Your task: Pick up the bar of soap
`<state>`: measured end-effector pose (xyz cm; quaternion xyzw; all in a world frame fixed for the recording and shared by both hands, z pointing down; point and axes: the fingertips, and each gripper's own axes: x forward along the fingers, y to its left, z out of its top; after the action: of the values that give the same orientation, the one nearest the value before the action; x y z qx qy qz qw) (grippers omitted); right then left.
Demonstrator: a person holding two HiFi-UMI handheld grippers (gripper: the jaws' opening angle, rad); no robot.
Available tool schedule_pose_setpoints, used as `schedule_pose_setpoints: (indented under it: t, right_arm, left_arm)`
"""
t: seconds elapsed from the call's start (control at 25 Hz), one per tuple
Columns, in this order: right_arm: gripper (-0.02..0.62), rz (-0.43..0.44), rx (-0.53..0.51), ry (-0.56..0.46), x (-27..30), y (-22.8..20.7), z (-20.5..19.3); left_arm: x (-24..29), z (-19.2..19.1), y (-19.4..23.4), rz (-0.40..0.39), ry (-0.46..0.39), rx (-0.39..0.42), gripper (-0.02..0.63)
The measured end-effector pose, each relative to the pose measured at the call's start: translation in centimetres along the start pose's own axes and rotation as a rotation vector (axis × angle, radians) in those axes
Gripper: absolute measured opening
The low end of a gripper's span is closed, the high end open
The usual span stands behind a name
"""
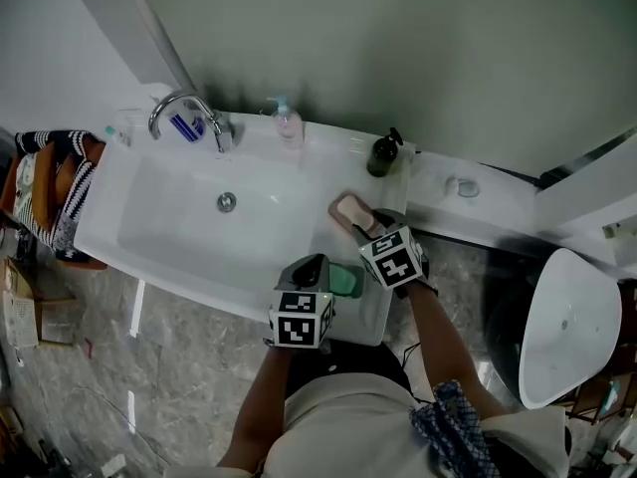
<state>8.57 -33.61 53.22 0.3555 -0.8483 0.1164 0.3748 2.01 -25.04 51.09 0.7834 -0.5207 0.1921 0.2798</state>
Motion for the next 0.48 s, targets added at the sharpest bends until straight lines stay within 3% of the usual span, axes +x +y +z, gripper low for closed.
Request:
schedule_pose_setpoints:
  t: [0.2,0.48]
  right_arm:
    - [0.189,0.079,-0.079,0.065,2.3,-0.1,-0.6]
    - [0.19,0.143,-0.103,0.109,4.7,-0.2,-1.3]
  left_arm:
    - [0.6,0.4,0.4,0.018,0.0,-0.032,0.008]
    - [0.9,0.6,1.2,0.064,0.002,-0.081,0.008]
